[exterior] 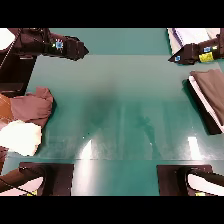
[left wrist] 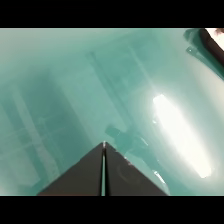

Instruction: Fold the shirts.

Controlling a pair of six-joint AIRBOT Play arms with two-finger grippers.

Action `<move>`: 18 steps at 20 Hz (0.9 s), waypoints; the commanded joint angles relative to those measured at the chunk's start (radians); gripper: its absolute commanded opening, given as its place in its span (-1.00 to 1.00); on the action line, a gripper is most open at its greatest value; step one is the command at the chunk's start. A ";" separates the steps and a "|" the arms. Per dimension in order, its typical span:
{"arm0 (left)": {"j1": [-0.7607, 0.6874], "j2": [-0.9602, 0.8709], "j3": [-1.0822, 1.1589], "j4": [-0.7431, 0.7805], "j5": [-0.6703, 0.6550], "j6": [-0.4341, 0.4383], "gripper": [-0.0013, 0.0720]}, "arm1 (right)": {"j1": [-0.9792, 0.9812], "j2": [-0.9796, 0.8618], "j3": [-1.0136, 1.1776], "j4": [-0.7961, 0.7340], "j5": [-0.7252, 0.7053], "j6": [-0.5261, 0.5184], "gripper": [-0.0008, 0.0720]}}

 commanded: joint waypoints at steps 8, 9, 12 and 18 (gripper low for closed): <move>0.000 0.000 0.000 0.000 0.000 0.000 -0.91 | 0.003 0.000 0.001 0.001 0.026 0.006 -0.93; -0.001 0.000 0.000 0.000 0.000 0.000 -0.91 | 0.003 0.000 0.001 0.001 0.031 0.006 -0.93; 0.000 0.000 0.000 -0.001 0.002 0.000 -0.91 | 0.003 0.000 0.001 0.001 0.048 0.006 -0.93; 0.129 0.034 -0.001 0.205 -0.183 -0.004 -0.82 | 0.003 0.000 0.001 0.001 0.048 0.006 -0.93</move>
